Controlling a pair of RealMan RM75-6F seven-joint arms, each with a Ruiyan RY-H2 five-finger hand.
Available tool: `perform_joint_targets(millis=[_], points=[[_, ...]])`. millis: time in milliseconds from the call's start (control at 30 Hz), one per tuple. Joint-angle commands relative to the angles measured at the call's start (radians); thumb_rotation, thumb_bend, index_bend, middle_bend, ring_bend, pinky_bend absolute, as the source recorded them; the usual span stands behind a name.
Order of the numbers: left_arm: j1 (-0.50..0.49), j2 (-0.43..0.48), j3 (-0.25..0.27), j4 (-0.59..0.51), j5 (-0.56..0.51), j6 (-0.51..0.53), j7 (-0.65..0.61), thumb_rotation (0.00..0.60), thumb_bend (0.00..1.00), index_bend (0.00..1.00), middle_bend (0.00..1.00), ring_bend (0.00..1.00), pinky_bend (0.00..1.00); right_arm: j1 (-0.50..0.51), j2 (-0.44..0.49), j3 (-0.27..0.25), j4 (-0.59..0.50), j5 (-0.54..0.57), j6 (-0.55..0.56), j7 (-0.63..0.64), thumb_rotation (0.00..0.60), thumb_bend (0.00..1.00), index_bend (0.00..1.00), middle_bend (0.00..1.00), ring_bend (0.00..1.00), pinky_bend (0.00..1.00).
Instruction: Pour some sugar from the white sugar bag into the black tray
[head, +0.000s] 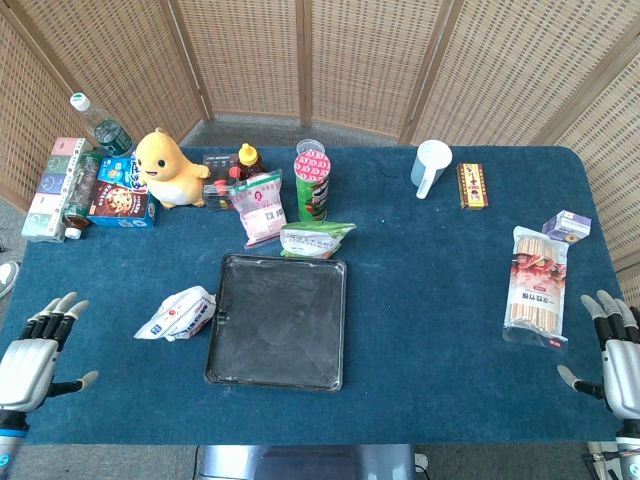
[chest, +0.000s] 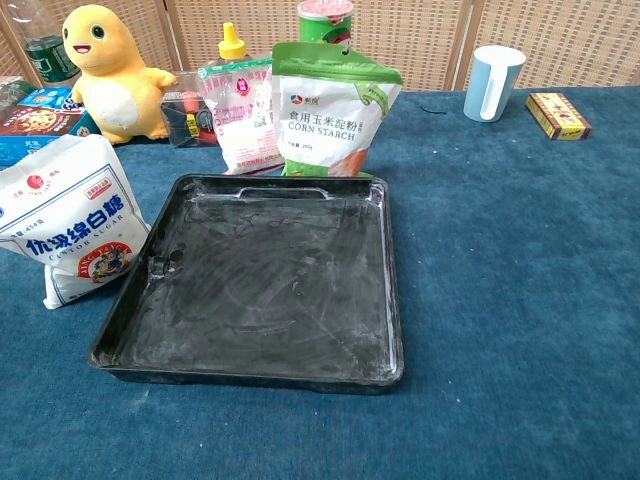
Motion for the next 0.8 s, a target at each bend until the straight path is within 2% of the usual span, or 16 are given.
perform_joint_targets(millis=[33,133,267,633,800], points=[[-0.041,-0.105,-0.005,0.111,-0.003,-0.072,-0.166,0.6,0.07,0.07,0.0,0.0,0.09,0.0,0.002,-0.002,0.0,-0.001,-0.003,0.005,0.6,0.12,0.1,0.03,0.03,0.02],[-0.062,-0.167,-0.011,0.195,-0.004,-0.101,-0.216,0.6,0.07,0.07,0.0,0.0,0.08,-0.002,0.006,-0.002,0.0,-0.003,-0.002,0.015,0.6,0.12,0.1,0.03,0.03,0.02],[-0.078,-0.242,-0.026,0.255,-0.029,-0.13,-0.266,0.6,0.07,0.07,0.0,0.0,0.08,-0.004,0.011,0.001,0.001,-0.001,0.0,0.027,0.6,0.12,0.1,0.03,0.03,0.02],[-0.148,-0.406,-0.104,0.355,-0.104,-0.202,-0.33,0.6,0.07,0.07,0.0,0.0,0.08,-0.006,0.024,0.007,0.007,0.011,-0.004,0.064,0.6,0.12,0.1,0.03,0.03,0.02],[-0.182,-0.447,-0.119,0.378,-0.107,-0.226,-0.331,0.6,0.07,0.07,0.0,0.0,0.08,-0.005,0.027,0.011,0.012,0.022,-0.01,0.078,0.6,0.12,0.1,0.03,0.03,0.02]])
